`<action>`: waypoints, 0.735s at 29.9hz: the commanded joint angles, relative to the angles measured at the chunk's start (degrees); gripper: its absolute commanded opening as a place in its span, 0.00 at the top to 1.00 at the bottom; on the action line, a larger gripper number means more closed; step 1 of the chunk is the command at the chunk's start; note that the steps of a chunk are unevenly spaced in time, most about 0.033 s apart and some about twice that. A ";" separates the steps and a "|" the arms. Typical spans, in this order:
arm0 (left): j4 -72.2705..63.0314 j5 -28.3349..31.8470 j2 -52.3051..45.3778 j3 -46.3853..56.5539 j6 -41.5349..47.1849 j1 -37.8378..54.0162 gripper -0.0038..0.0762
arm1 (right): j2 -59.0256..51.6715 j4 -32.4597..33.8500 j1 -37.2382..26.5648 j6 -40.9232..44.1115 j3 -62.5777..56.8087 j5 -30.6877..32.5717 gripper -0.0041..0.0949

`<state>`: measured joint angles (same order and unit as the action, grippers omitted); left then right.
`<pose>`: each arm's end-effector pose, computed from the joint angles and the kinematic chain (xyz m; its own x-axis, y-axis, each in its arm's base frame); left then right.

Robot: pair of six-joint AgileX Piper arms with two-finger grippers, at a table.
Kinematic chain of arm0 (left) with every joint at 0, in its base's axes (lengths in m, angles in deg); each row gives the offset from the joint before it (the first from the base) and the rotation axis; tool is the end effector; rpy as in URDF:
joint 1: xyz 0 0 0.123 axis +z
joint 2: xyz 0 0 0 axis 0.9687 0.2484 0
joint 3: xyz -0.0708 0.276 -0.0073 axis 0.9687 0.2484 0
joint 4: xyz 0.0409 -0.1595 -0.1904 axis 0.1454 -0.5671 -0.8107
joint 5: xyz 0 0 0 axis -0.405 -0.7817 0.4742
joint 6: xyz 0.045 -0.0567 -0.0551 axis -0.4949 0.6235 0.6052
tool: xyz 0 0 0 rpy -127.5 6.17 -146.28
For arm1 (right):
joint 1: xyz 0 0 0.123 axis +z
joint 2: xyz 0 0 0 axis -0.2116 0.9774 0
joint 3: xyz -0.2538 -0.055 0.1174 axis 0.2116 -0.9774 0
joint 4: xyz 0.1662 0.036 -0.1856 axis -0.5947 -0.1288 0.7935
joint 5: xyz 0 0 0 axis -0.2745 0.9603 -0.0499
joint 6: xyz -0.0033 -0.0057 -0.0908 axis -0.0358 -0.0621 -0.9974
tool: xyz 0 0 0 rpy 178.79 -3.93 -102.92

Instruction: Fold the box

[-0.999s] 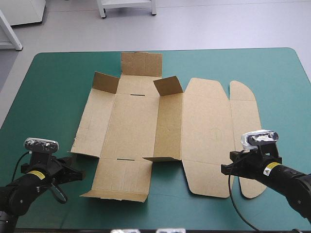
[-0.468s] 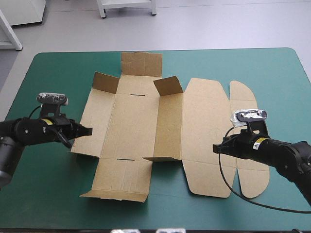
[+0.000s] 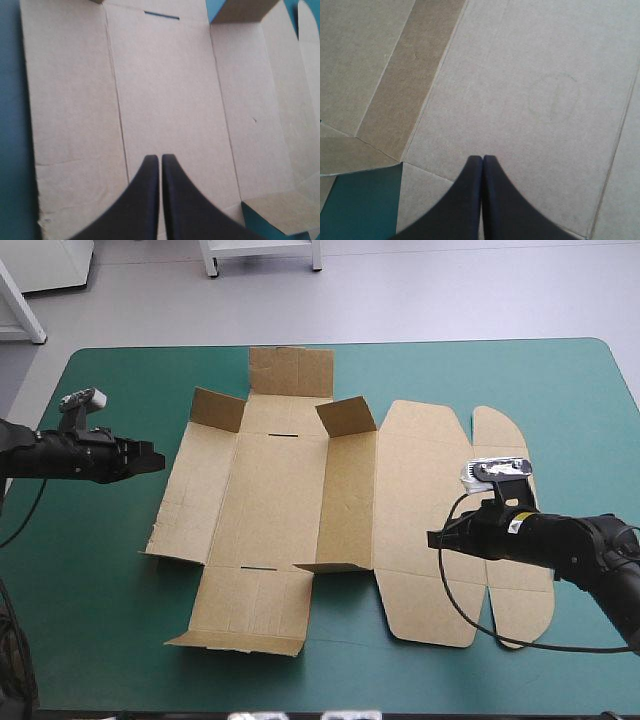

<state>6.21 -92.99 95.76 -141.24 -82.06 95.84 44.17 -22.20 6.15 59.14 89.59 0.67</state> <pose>0.2992 0.0429 0.3298 -0.8530 -0.1144 -0.5092 0.2100 0.8180 -0.5355 0.1919 0.0826 0.3139 -0.7640 -0.0502 -0.6432 -0.2924 0.9156 0.2759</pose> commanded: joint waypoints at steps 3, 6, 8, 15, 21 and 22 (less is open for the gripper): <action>-4.37 -4.99 4.25 -1.92 -3.49 4.77 0.94 | 0.19 -2.21 -0.42 -2.20 1.97 -3.05 0.98; -2.40 -4.99 6.68 -1.92 -4.56 4.79 0.94 | 0.71 -2.33 -0.42 -2.20 1.97 -3.27 0.98; -2.67 -4.99 8.02 -1.92 -6.73 4.66 0.93 | 1.22 -2.57 -0.42 -2.29 1.97 -3.27 0.98; -2.55 -4.55 11.18 -1.92 -8.06 4.66 0.64 | 2.55 -2.83 -0.42 -2.91 1.97 -3.42 0.98; -3.02 -5.06 13.87 -1.92 -8.74 4.00 0.39 | 3.53 -3.03 -0.42 -2.91 1.97 -3.42 0.98; -3.14 -5.06 14.21 -1.92 -9.04 3.70 0.39 | 3.53 -3.17 -0.42 -2.91 1.97 -3.46 0.98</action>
<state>6.71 -92.64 111.65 -141.30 -90.14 100.43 48.34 -24.07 6.15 56.90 89.63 -0.12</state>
